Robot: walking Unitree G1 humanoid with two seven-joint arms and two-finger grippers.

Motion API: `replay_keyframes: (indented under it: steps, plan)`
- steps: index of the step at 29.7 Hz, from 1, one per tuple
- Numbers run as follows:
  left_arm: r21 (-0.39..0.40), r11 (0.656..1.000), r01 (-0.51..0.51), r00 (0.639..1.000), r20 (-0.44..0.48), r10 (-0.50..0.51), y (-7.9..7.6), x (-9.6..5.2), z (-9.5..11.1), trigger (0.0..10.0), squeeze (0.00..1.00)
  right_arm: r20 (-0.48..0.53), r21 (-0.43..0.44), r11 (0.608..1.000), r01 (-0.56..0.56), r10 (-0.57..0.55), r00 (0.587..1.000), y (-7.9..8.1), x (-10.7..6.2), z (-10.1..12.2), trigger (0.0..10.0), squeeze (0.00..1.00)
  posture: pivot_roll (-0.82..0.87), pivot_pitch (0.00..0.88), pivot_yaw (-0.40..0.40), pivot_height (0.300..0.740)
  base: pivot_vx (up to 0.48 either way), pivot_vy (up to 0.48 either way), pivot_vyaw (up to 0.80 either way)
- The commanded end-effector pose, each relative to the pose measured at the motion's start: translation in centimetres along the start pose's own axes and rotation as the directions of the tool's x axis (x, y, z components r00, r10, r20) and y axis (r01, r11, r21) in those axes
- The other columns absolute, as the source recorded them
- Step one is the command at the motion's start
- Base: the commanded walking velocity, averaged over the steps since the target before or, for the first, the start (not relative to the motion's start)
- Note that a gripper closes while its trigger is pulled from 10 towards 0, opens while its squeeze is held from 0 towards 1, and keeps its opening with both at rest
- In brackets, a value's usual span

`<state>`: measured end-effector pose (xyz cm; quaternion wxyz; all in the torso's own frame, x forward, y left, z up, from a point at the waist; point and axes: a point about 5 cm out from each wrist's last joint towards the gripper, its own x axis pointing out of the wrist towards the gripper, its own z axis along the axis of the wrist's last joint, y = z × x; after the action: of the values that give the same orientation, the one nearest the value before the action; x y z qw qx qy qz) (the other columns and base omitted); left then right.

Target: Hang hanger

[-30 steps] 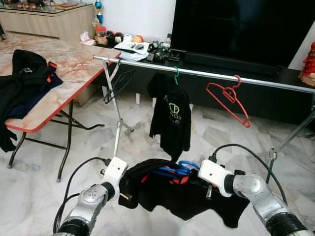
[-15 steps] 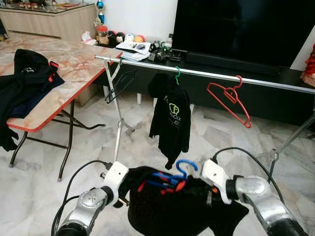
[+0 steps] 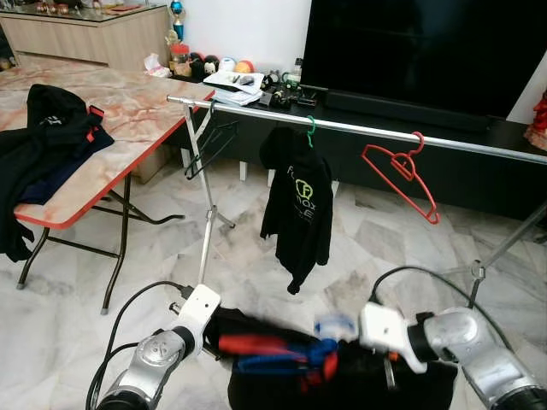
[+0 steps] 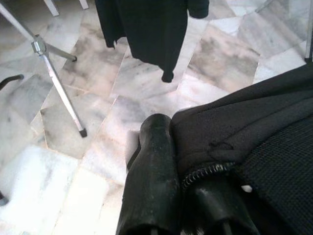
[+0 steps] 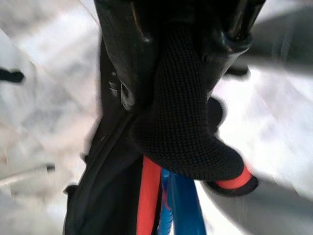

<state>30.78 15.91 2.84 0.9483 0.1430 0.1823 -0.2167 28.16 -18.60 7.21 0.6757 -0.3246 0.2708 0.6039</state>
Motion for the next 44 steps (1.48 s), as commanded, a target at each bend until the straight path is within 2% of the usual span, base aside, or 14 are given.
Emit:
replay_keyframes:
  steps: [1, 2, 7, 11, 13, 21, 22, 23, 25, 31, 37, 39, 41, 44]
  plan:
    - [0.008, 0.998, -0.064, 0.998, 0.024, 0.064, 1.3, 0.0, 0.8, 0.0, 0.0, -0.097, -0.027, 1.0, -0.007, 0.005, 0.995, 0.0, -0.3, -1.1, 0.0, 0.0, 0.12, 0.023, -0.052, 0.74, 0.0, 0.0, 0.0]
    - [0.008, 0.998, -0.064, 0.998, 0.024, 0.064, 1.3, 0.0, 0.8, 0.0, 0.0, -0.097, -0.027, 1.0, -0.007, 0.005, 0.995, 0.0, -0.3, -1.1, 0.0, 0.0, 0.12, 0.023, -0.052, 0.74, 0.0, 0.0, 0.0]
    - [0.01, 0.998, -0.067, 0.998, 0.021, 0.067, 1.3, -0.1, 0.7, 0.0, 0.0, 0.074, 0.03, 0.999, -0.015, 0.012, 0.997, -0.2, -0.2, 0.5, 0.0, 0.0, 0.12, 0.023, -0.052, 0.74, 0.0, 0.0, 0.0]
    - [0.012, 0.998, -0.058, 0.998, 0.012, 0.058, 1.2, -0.1, 0.4, 0.0, 0.0, 0.118, 0.051, 0.999, 0.004, -0.01, 0.993, -0.5, -0.3, 0.7, 0.0, 0.0, 0.12, 0.029, -0.051, 0.74, 0.0, 0.0, 0.0]
    - [0.016, 0.999, -0.035, 0.999, 0.004, 0.035, 0.8, -0.1, 0.2, 0.0, 0.0, 0.207, 0.091, 0.996, -0.021, 0.001, 0.978, -0.4, -0.4, 1.2, 0.0, 0.0, 0.12, 0.031, -0.051, 0.74, 0.0, 0.0, 0.0]
    - [0.018, 1.0, -0.009, 1.0, -0.006, 0.009, 0.3, 0.0, 0.0, 0.0, 0.0, 0.356, 0.157, 0.98, -0.124, 0.061, 0.933, 0.4, -0.6, 1.9, 0.0, 0.0, 0.12, 0.033, -0.05, 0.74, 0.0, 0.0, 0.0]
    - [0.018, 1.0, -0.007, 1.0, -0.007, 0.007, 0.3, 0.0, 0.0, 0.0, 0.0, 0.35, 0.155, 0.978, -0.142, 0.08, 0.933, 0.6, -0.6, 1.8, 0.0, 0.0, 0.12, 0.033, -0.05, 0.74, 0.0, 0.0, 0.0]
    - [0.019, 1.0, -0.006, 1.0, -0.008, 0.006, 0.3, -0.1, -0.1, 0.0, 0.0, 0.28, 0.129, 0.976, -0.177, 0.135, 0.95, 1.3, -0.5, 1.0, 0.0, 0.0, 0.12, 0.035, -0.049, 0.74, 0.0, 0.0, 0.0]
    - [0.02, 1.0, -0.005, 1.0, -0.01, 0.005, 0.3, -0.1, -0.1, 0.0, 0.0, 0.187, 0.104, 0.977, -0.185, 0.163, 0.969, 1.7, -0.4, 0.1, 0.0, 0.0, 0.12, 0.036, -0.049, 0.74, 0.0, 0.0, 0.0]
    - [0.023, 1.0, -0.003, 1.0, -0.01, 0.003, 0.4, -0.1, -0.1, 0.0, 0.0, -0.043, 0.032, 0.988, -0.154, 0.155, 0.987, 1.8, -0.4, -1.9, 0.0, 0.0, 0.12, 0.036, -0.047, 0.74, 0.0, 0.0, 0.0]
    - [0.024, 1.0, -0.001, 1.0, -0.009, 0.001, 0.4, -0.1, 0.0, 0.0, 0.0, 0.095, 0.054, 0.975, -0.214, 0.209, 0.973, 2.0, -0.6, -0.5, 0.0, 0.0, 0.12, 0.036, -0.046, 0.74, 0.0, 0.0, 0.0]
    - [0.025, 1.0, 0.0, 1.0, -0.009, 0.0, 0.4, -0.1, 0.0, 0.0, 0.0, 0.078, 0.046, 0.969, -0.241, 0.237, 0.968, 2.3, -0.6, -0.7, 0.0, 0.0, 0.12, 0.036, -0.046, 0.74, 0.0, 0.0, 0.0]
    - [0.025, 1.0, 0.001, 1.0, -0.009, -0.001, 0.4, -0.1, 0.0, 0.0, 0.0, 0.014, 0.024, 0.963, -0.27, 0.27, 0.963, 2.7, -0.7, -1.3, 0.0, 0.0, 0.12, 0.036, -0.046, 0.74, 0.0, 0.0, 0.0]
    - [0.025, 1.0, 0.002, 1.0, -0.009, -0.001, 0.4, -0.2, -0.1, 0.0, 0.0, 0.066, 0.04, 0.98, -0.196, 0.193, 0.979, 1.8, -0.6, -0.9, 0.0, 0.0, 0.13, 0.036, -0.046, 0.74, 0.0, 0.0, 0.0]
